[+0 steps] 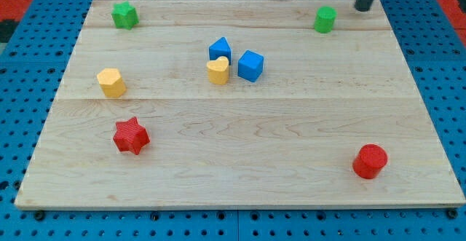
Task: Move the green circle above the blue cube
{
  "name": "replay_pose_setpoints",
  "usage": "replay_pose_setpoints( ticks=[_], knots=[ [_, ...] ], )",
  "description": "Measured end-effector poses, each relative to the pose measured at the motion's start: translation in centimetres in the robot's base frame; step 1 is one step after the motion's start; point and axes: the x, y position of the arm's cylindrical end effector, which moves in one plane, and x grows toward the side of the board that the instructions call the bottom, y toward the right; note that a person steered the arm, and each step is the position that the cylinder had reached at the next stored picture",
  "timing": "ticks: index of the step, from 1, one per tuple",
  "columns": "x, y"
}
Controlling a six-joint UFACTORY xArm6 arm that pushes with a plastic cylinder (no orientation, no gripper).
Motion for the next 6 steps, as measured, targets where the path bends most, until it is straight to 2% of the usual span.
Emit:
replay_pose_setpoints(
  ticks=[2,3,4,5,6],
  knots=[
    [6.1,-16.5],
    [8.6,-12.7],
    [9.1,-14.8],
    [7.4,-13.6],
    [8.3,-17.8]
  ],
)
